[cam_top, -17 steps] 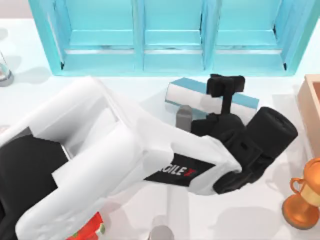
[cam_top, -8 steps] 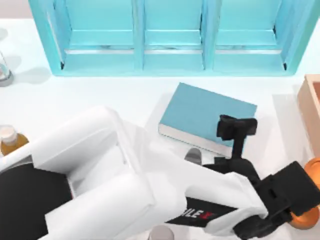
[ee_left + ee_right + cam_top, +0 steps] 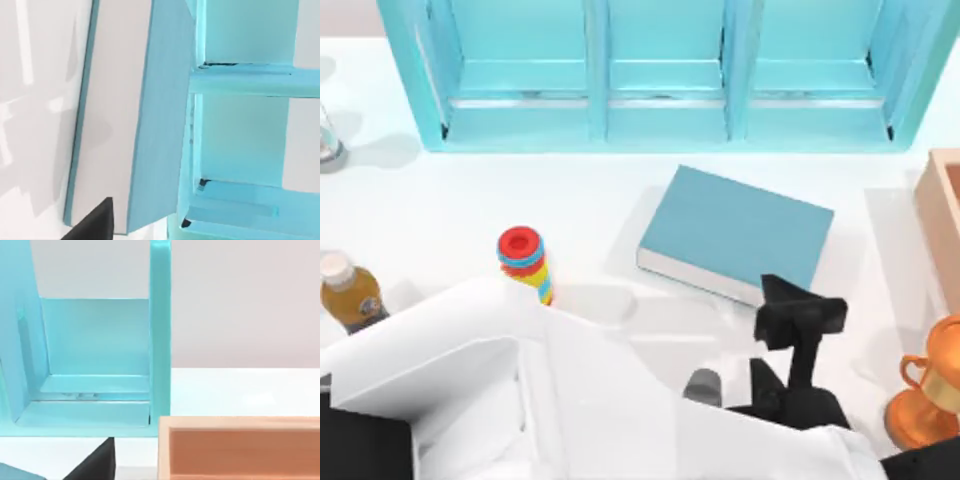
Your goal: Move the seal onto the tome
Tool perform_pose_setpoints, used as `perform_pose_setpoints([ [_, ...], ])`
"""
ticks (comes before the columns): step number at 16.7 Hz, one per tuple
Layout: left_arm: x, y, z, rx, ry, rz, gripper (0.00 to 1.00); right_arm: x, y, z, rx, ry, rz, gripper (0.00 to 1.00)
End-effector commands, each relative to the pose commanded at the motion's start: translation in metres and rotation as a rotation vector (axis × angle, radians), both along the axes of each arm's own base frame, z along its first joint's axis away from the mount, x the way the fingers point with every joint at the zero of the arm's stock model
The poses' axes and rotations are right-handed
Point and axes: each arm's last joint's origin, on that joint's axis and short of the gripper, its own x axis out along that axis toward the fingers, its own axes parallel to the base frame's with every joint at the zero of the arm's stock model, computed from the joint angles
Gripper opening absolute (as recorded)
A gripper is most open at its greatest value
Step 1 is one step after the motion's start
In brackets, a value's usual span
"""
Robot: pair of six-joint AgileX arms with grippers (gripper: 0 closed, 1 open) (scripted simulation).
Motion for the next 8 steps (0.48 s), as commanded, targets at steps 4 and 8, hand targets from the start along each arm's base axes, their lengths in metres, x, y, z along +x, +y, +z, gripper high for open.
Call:
perform_pose_setpoints([
  [4,-0.0028,0.0019,-0.0002,0.005,-0.008,0.002,1.0,0.0,0.0,0.0,0.0,0.0,0.0,1.0],
  [8,-0.0002,0.0017,-0.0003,0.006,-0.005,0.007,1.0,0.0,0.0,0.0,0.0,0.0,0.0,1.0],
])
